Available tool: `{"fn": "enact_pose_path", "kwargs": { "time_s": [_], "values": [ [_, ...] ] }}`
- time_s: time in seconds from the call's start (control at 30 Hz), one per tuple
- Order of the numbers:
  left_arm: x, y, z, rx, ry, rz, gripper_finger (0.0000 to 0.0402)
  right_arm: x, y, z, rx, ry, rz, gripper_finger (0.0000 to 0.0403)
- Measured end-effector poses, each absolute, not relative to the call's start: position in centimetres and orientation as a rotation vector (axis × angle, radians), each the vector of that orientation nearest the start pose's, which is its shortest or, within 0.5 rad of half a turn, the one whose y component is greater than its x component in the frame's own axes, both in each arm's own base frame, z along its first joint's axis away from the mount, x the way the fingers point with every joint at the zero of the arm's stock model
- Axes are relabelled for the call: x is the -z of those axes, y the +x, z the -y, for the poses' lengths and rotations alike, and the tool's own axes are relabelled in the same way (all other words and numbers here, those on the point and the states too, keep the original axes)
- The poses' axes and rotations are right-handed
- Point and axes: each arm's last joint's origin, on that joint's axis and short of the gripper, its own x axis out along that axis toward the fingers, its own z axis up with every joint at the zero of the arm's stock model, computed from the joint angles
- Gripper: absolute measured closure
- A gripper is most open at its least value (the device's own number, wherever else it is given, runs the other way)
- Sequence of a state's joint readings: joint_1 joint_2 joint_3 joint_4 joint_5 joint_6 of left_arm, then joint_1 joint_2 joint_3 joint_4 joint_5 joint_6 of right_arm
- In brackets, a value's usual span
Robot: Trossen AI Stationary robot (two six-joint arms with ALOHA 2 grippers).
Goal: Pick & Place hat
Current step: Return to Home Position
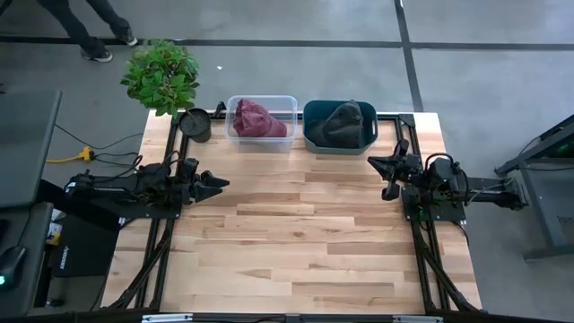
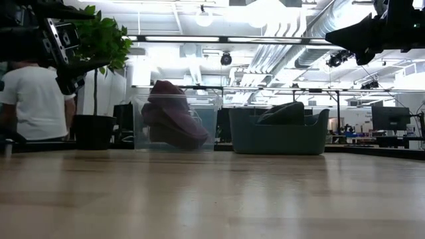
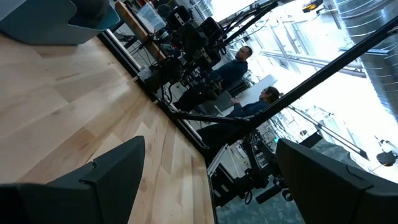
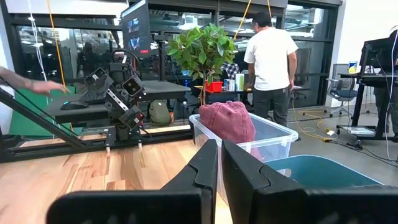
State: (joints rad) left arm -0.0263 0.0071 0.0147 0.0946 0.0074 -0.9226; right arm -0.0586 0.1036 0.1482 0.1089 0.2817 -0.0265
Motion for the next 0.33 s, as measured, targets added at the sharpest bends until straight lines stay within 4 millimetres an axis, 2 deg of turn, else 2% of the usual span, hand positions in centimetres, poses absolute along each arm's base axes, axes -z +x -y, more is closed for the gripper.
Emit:
{"fn": "enact_pose_path", "kwargs": {
  "time_s": [0.33],
  "values": [
    [-17.71, 9.67, 0.27, 0.078, -0.922, 0.079, 0.0062, -21.63, 9.33, 1.35, 0.341, -0.009, 0.149, 0.0386]
  ]
}}
